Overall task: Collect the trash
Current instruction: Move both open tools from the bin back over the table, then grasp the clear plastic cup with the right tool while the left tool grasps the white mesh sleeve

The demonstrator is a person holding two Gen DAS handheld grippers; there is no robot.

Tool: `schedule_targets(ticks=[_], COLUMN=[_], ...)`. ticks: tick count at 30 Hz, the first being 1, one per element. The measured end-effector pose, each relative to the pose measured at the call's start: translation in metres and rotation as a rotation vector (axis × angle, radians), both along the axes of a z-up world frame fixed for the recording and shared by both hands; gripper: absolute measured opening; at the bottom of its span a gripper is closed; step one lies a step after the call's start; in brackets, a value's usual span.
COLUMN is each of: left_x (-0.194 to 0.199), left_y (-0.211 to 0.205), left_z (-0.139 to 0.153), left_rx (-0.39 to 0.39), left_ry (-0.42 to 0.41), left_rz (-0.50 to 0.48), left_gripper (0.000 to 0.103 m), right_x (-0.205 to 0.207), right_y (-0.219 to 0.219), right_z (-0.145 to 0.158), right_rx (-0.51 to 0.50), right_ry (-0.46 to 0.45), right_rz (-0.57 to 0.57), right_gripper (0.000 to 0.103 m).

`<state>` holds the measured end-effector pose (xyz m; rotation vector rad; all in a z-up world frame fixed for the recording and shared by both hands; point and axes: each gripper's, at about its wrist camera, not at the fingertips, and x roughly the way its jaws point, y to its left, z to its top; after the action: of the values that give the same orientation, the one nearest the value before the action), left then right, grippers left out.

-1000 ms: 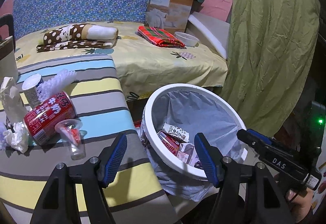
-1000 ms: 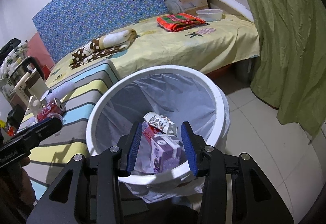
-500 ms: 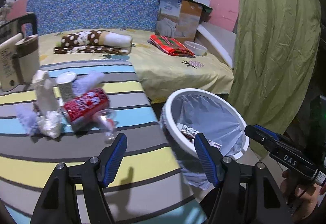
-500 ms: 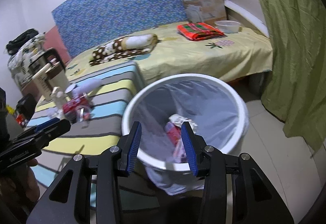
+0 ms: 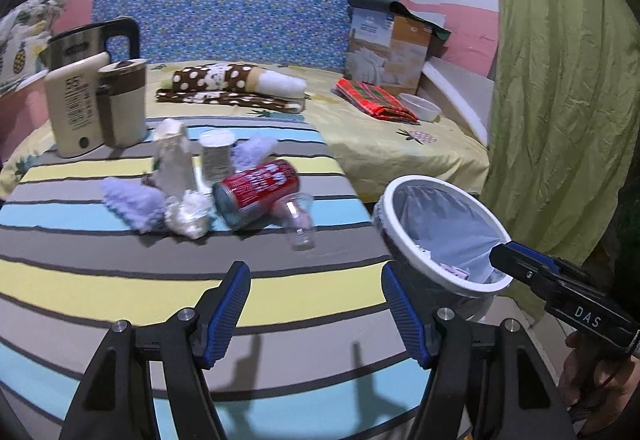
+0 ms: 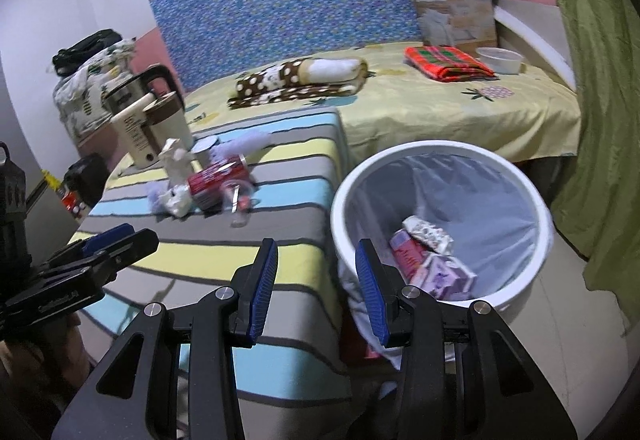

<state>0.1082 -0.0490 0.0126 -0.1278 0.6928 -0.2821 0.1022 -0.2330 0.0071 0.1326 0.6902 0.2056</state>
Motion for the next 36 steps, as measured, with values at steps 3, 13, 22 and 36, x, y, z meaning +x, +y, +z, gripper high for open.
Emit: schedule_targets(ticks=[3, 13, 22, 36], left_x=[-0.002, -0.004, 0.008, 0.044], left_y=[0.01, 0.045, 0.067, 0.099], left_z=[-0.001, -0.011, -0.017, -0.025], left_rx=[0.003, 0.005, 0.014, 0.017], left_ry=[0.004, 0.025, 0.035, 0.069], left_rz=[0.025, 0.127, 0.2, 0.29], left_gripper=[0.068, 0.066, 0.065, 0.065], right_x=[-0.001, 0.002, 0.012, 0.041], right_y=[0.008, 0.026, 0.042, 0.069], right_z=[0.0, -0.006, -0.008, -0.021], right_rx=[0.0, 0.013, 0.01, -0.004], right_ry=[0.003, 0.025, 0.037, 0.087], right_rz=[0.022, 0.074, 0.123, 0.184], right_gripper=[0.043, 0.043, 0.043, 0.043])
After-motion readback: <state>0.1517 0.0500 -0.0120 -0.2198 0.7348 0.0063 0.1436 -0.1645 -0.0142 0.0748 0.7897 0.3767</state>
